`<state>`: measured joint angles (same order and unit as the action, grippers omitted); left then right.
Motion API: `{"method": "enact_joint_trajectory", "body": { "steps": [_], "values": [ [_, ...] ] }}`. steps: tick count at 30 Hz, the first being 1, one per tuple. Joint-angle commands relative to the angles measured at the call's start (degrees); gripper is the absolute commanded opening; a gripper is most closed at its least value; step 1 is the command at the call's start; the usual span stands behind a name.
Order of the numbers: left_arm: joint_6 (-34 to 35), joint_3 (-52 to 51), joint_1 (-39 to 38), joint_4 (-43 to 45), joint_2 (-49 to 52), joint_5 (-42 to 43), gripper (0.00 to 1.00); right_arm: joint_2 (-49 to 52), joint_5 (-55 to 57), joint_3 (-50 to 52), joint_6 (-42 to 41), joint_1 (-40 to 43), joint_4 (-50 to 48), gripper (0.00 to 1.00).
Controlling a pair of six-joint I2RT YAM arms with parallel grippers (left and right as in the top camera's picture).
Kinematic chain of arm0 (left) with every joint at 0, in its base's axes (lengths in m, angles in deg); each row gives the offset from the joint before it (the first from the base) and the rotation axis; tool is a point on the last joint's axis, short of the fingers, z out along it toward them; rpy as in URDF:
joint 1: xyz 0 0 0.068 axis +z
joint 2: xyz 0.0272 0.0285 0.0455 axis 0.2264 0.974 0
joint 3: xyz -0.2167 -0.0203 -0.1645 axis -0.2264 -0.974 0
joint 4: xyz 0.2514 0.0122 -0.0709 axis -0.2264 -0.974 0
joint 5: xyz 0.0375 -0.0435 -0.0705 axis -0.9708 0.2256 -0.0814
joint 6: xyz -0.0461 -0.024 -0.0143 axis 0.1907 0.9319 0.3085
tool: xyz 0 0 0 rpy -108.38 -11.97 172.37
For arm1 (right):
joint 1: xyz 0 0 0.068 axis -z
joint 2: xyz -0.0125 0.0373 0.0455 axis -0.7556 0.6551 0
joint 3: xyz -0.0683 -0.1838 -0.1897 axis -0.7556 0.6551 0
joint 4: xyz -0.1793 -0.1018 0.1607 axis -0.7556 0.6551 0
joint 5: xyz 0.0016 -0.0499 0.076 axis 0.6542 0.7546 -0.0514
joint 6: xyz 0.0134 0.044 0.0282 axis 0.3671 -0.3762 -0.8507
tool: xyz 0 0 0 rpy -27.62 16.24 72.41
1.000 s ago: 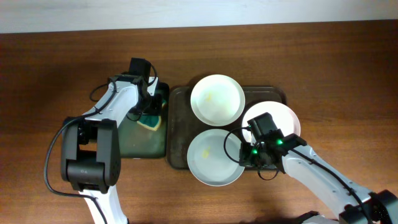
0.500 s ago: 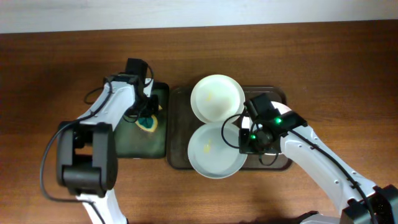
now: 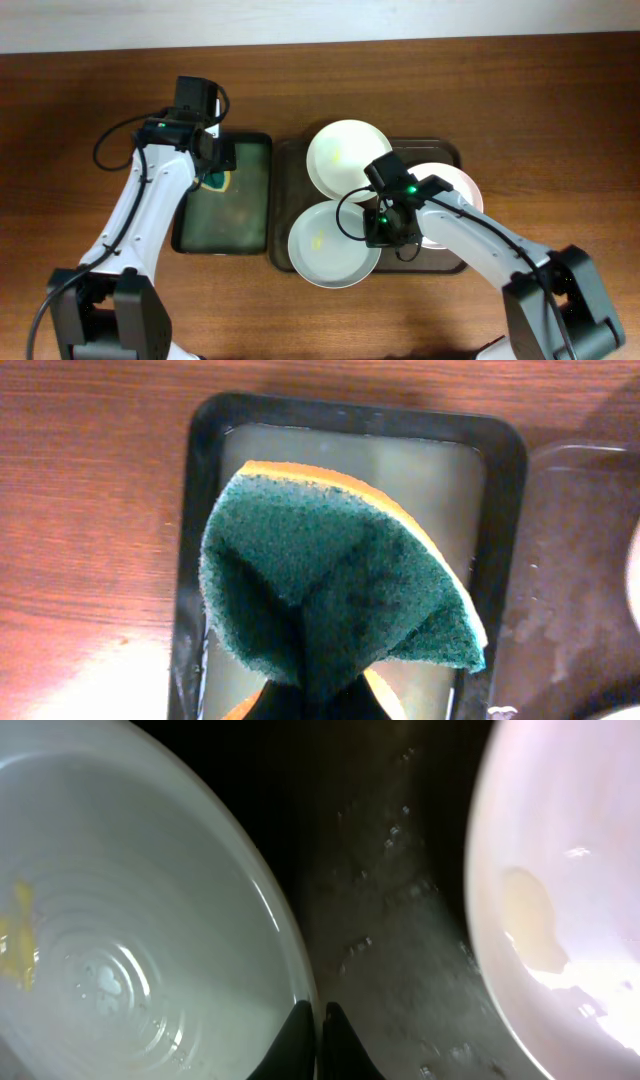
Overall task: Clean dirty plates on tray and stack at the side
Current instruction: 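Carry the sponge with the left gripper over to the grey plate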
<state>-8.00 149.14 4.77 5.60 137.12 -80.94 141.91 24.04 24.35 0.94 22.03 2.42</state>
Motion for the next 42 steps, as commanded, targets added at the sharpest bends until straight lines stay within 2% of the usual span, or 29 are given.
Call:
{"method": "enact_joint_trajectory", "body": {
  "steps": [1, 4, 7, 13, 16, 20, 25, 28, 35, 42],
  "values": [
    [1.8, 0.2, -1.8, 1.6, -1.0, -6.1, 0.0, 1.7, 0.7, -0.9, -0.4, -0.2, -1.0, 0.04],
    [1.8, 0.2, -2.4, 3.0, -1.0, -6.0, 0.0, 1.7, 0.8, -1.2, -0.3, -0.2, -0.9, 0.04],
    [1.8, 0.2, -2.4, 3.7, -1.0, -4.8, 0.0, 1.7, 0.8, -2.5, -0.3, 0.7, -0.9, 0.14],
    [1.7, 0.2, -2.4, 0.1, -1.0, 5.3, 0.0, 1.7, 0.3, -3.6, -0.4, 2.1, -0.4, 0.14],
    [1.5, 0.2, -2.4, -3.3, -1.0, 6.6, 0.0, 1.7, 0.3, -3.5, -0.4, 2.1, 0.7, 0.15],
    [1.1, 0.2, -2.4, -5.1, -1.0, 6.7, 0.0, 1.7, -2.9, -3.5, -0.3, 2.1, 2.6, 0.26],
    [0.6, 0.4, -2.4, -5.3, -1.0, 6.7, 0.0, 1.7, -6.0, -3.6, -0.4, 2.1, 4.9, 0.34],
    [-0.6, 4.0, -2.2, -7.1, 0.1, 6.8, 0.0, 1.7, -6.0, -3.6, -0.4, 2.1, 5.6, 0.36],
    [-0.6, 16.2, 0.0, -18.7, 9.3, 8.9, 0.0, 1.7, -8.5, -3.8, -0.3, 2.1, 7.3, 0.39],
    [-2.5, 16.7, 0.2, -18.6, 10.7, 15.2, 0.0, 1.7, -8.5, -3.9, -0.3, 2.1, 12.0, 0.43]
  ]
}}
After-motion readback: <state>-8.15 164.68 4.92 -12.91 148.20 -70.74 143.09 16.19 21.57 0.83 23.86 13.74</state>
